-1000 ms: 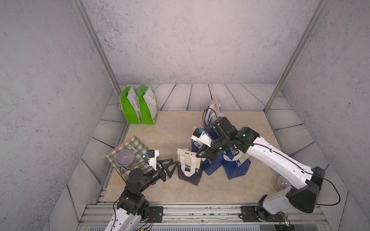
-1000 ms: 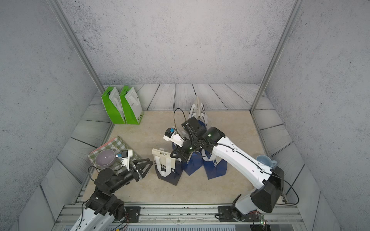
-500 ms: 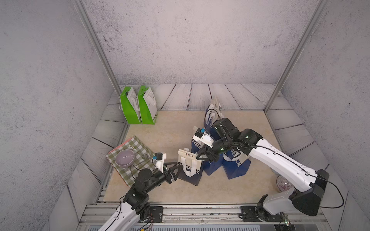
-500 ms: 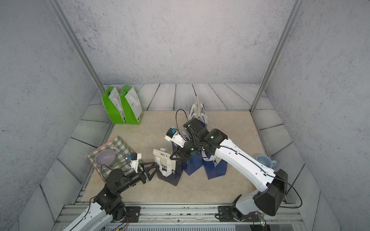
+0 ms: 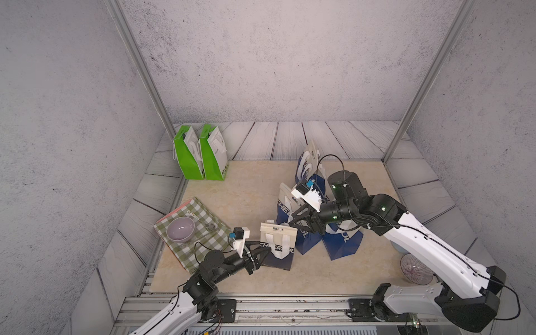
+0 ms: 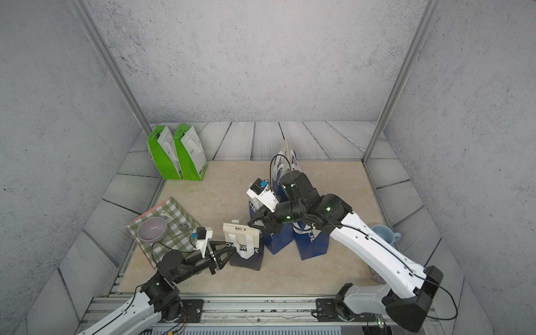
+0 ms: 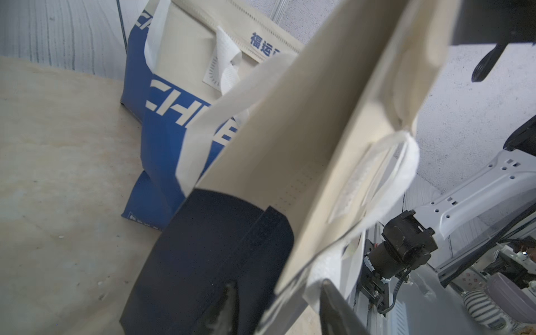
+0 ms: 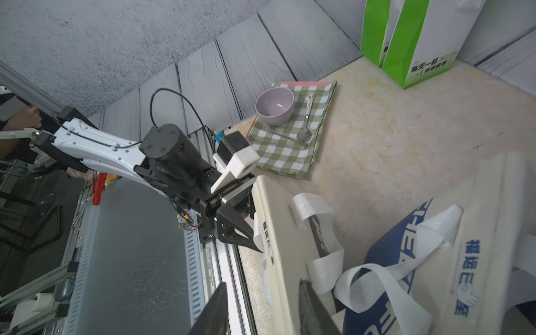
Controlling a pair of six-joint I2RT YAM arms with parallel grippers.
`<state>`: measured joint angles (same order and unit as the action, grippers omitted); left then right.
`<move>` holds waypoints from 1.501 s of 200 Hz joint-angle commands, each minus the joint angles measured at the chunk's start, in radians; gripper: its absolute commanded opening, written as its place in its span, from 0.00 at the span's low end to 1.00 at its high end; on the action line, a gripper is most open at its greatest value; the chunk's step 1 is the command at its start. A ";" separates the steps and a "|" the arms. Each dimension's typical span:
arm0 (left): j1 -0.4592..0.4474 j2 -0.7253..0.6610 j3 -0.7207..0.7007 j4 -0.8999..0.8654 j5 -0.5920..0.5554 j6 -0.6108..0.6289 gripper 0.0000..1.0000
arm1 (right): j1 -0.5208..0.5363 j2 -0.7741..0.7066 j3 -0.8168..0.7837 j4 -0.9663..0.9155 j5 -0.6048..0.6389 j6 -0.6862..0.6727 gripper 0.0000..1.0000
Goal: Open the takeout bag
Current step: Open the takeout bag at the center of the board.
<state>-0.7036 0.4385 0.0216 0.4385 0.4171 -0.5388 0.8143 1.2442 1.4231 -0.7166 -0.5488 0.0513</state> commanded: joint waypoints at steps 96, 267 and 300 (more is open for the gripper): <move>-0.080 -0.080 -0.006 -0.066 -0.034 0.046 0.03 | 0.056 -0.193 -0.305 0.450 0.042 -0.234 0.37; -0.125 0.054 0.116 -0.074 -0.164 -0.043 0.00 | 0.433 -0.063 -0.450 0.732 0.740 -0.893 0.38; -0.126 0.073 0.137 -0.079 -0.171 -0.048 0.00 | 0.457 -0.007 -0.442 0.774 0.839 -0.925 0.38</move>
<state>-0.8219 0.5045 0.1131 0.3477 0.2607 -0.5766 1.2575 1.2102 0.9752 0.0010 0.1749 -0.8314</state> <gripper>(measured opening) 0.048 0.381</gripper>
